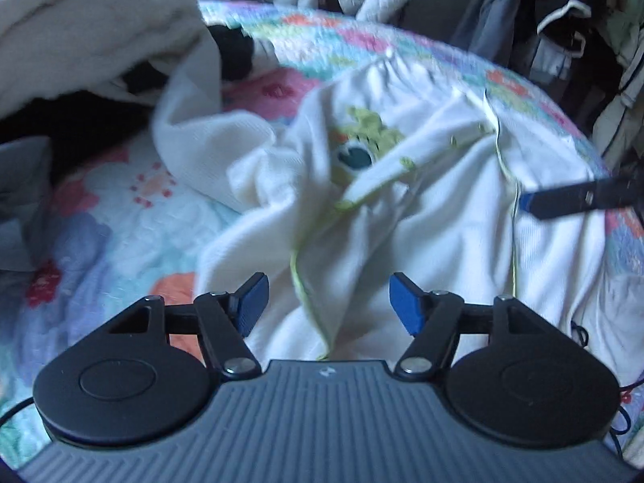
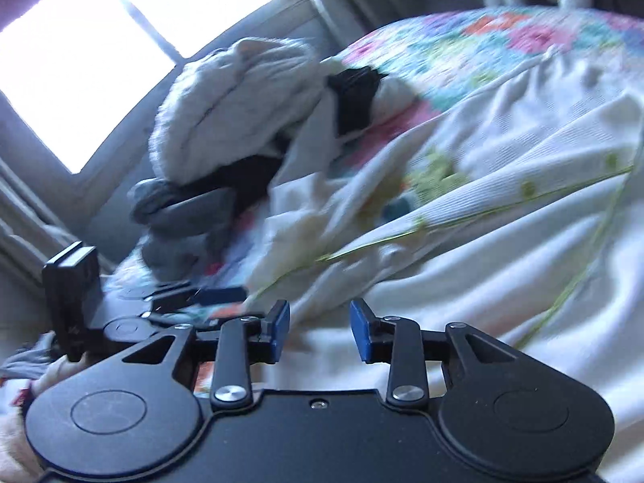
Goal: Fold clothes
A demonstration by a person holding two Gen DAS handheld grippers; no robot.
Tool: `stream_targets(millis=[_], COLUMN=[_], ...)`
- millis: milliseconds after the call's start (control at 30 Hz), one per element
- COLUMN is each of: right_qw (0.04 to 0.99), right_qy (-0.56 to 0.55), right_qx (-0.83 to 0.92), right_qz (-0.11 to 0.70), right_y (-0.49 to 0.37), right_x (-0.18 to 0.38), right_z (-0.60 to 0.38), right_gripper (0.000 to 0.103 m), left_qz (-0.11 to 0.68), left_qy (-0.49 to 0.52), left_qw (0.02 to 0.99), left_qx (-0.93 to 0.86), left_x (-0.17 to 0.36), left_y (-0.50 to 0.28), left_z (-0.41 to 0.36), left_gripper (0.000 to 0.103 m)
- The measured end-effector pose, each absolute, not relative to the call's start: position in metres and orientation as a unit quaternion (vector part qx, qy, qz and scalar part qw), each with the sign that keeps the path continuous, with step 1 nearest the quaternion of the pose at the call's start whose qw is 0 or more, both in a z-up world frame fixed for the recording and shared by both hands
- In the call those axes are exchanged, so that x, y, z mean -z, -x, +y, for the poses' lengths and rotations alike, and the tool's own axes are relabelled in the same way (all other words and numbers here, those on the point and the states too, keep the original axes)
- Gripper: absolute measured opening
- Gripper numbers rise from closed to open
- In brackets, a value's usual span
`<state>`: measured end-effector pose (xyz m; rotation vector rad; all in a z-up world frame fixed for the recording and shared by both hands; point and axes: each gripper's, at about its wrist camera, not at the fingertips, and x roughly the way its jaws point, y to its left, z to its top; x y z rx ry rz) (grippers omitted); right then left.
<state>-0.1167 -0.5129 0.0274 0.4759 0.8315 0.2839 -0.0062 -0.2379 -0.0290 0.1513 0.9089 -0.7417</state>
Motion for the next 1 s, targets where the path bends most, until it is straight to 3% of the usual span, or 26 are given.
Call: stream_targets(millis=[33, 67, 200, 367, 500, 667, 800, 833, 933, 1000], right_qw=[0.881, 0.884, 0.885, 0.870, 0.881, 0.886, 0.891, 0.893, 0.898, 0.900], right_qy=[-0.219, -0.211, -0.199, -0.216, -0.163, -0.088, -0.067, -0.080, -0.111, -0.129], right_qx=[-0.122, -0.108, -0.065, -0.047, 0.016, 0.097, 0.103, 0.099, 0.100, 0.108], right_qz=[0.401, 0.402, 0.415, 0.441, 0.444, 0.445, 0.438, 0.431, 0.414, 0.402], right_y=[0.115, 0.113, 0.098, 0.069, 0.054, 0.044, 0.040, 0.042, 0.048, 0.053], right_x=[-0.026, -0.023, -0.004, 0.018, 0.023, 0.028, 0.041, 0.046, 0.050, 0.046], right_z=[-0.517, -0.520, -0.537, -0.565, -0.595, -0.627, -0.644, -0.650, -0.665, -0.674], right_gripper=[0.040, 0.042, 0.046, 0.053, 0.053, 0.055, 0.061, 0.058, 0.000, 0.000], left_qz=[0.425, 0.413, 0.363, 0.399, 0.430, 0.377, 0.403, 0.406, 0.408, 0.399], left_qy=[-0.079, -0.085, -0.126, -0.166, -0.164, -0.264, -0.209, -0.209, -0.205, -0.200], left_qw=[0.828, 0.830, 0.812, 0.759, 0.734, 0.729, 0.725, 0.727, 0.737, 0.751], left_qx=[0.357, 0.365, 0.438, 0.487, 0.500, 0.507, 0.517, 0.513, 0.498, 0.486], left_x=[0.032, 0.031, 0.015, 0.042, 0.058, 0.055, 0.041, 0.035, 0.013, -0.003], left_y=[0.007, 0.012, 0.049, 0.069, 0.068, 0.094, 0.084, 0.080, 0.067, 0.056], left_z=[-0.244, -0.249, -0.257, -0.260, -0.259, -0.278, -0.275, -0.271, -0.263, -0.260], left_gripper=[0.006, 0.003, 0.003, 0.003, 0.003, 0.004, 0.004, 0.004, 0.007, 0.024])
